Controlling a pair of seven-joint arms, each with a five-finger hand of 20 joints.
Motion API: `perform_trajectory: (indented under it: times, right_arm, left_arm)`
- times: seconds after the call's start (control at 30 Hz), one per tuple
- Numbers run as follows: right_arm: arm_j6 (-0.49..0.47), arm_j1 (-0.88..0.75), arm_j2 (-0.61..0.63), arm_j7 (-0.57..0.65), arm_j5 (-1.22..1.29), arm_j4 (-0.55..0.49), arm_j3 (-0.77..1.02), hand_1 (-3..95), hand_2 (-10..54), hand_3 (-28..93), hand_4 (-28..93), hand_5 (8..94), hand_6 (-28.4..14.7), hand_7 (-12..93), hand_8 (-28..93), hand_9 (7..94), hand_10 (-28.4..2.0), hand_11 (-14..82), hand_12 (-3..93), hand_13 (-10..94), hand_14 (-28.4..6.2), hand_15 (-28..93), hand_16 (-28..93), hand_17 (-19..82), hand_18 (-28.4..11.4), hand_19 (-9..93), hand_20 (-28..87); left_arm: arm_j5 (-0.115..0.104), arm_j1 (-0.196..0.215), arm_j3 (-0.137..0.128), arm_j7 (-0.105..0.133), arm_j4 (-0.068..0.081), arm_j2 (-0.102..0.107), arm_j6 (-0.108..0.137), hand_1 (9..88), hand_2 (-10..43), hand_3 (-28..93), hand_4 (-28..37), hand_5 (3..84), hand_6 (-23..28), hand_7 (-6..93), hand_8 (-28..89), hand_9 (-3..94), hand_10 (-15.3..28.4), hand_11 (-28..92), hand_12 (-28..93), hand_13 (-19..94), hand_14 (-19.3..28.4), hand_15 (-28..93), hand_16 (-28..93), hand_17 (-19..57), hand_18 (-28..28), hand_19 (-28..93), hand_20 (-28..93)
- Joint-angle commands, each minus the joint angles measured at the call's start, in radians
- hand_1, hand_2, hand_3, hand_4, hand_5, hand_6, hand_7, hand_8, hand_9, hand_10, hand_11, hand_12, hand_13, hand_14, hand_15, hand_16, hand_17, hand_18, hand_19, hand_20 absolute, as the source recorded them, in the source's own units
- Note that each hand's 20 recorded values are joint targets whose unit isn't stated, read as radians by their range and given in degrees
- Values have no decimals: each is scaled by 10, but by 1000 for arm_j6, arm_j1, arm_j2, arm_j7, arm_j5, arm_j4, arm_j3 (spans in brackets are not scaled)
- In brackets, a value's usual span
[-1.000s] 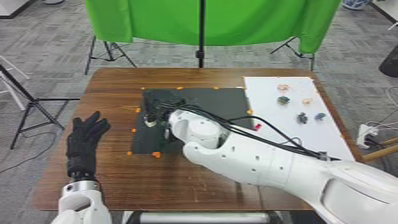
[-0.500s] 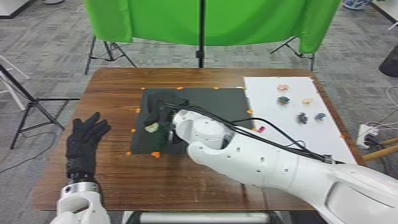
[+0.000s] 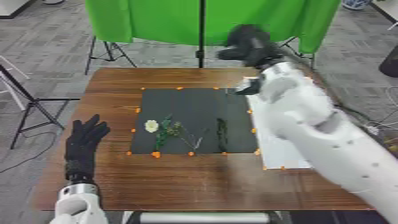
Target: Arrange flowers
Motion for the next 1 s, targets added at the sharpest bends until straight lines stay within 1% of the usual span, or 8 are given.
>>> perform_trajectory:
  times: [0.03, 0.23, 0.27, 0.43, 0.57, 0.77, 0.87, 1.0]
  right_arm:
    - [-6, -232, 233, 75, -47, 112, 147, 357, -95, 652, -157, 633, -6, 160, -80, 683, -163, 209, 261, 764, -91, 677, 360, 561, -156, 932, 634]
    - [-34, -335, 238, 91, -52, 141, 206, 356, -95, 653, -155, 633, -2, 165, -81, 682, -161, 208, 260, 766, -92, 680, 355, 561, -156, 932, 631]
    - [-39, -342, 234, 89, -49, 149, 207, 356, -95, 653, -155, 632, -1, 165, -81, 682, -161, 208, 260, 766, -92, 681, 354, 562, -157, 932, 631]
    - [-32, -363, 208, 100, -25, 174, 201, 348, -95, 651, -160, 635, -1, 166, -83, 697, -161, 220, 264, 770, -92, 687, 353, 565, -159, 932, 631]
    - [-31, -402, 201, 108, -46, 170, 209, 341, -95, 646, -164, 646, -10, 162, -83, 719, -160, 232, 263, 785, -89, 689, 352, 579, -156, 932, 633]
    - [-46, -458, 182, 123, -126, 185, 204, 326, -95, 641, -170, 655, -22, 154, -82, 728, -162, 238, 261, 793, -84, 689, 355, 590, -152, 932, 639]
    - [-36, -471, 167, 122, -166, 203, 181, 326, -95, 639, -171, 654, -30, 150, -79, 727, -163, 238, 261, 796, -82, 690, 356, 595, -147, 932, 641]
    - [27, -462, 150, 106, -176, 237, 132, 353, -95, 646, -173, 668, -34, 153, -76, 738, -158, 248, 259, 807, -74, 688, 355, 603, -141, 932, 641]
  left_arm:
    - [7, 34, 0, -12, -4, -12, -13, 221, 330, 491, -283, 444, 79, 65, -54, 429, 151, 208, 119, 293, 182, 352, 9, -9, 140, 181, 205]
    - [11, 34, -5, -17, -4, -11, -25, 219, 318, 499, -283, 443, 79, 67, -53, 430, 151, 215, 122, 295, 183, 360, 8, -10, 140, 184, 205]
    - [12, 40, -7, -17, -7, -13, -26, 218, 316, 502, -283, 443, 79, 67, -53, 430, 151, 215, 122, 296, 184, 362, 8, -11, 141, 184, 205]
    - [16, 35, -4, -29, -3, -19, -34, 210, 312, 514, -283, 444, 79, 71, -53, 431, 153, 220, 123, 296, 184, 370, 6, -13, 141, 189, 206]
    - [19, 31, -5, -35, -2, -20, -43, 211, 307, 515, -283, 445, 78, 73, -53, 432, 152, 223, 123, 297, 184, 374, 5, -15, 142, 193, 207]
    - [26, 41, -9, -45, -7, -26, -46, 209, 300, 529, -283, 445, 79, 73, -53, 432, 152, 224, 125, 297, 185, 378, 5, -16, 143, 198, 208]
    - [28, 44, -10, -51, -8, -28, -42, 212, 293, 537, -283, 445, 79, 73, -53, 433, 152, 225, 125, 297, 185, 378, 5, -16, 143, 199, 207]
    - [27, 47, -12, -54, -10, -29, -44, 205, 285, 555, -283, 445, 79, 73, -53, 432, 152, 226, 126, 297, 185, 381, 6, -17, 143, 199, 207]
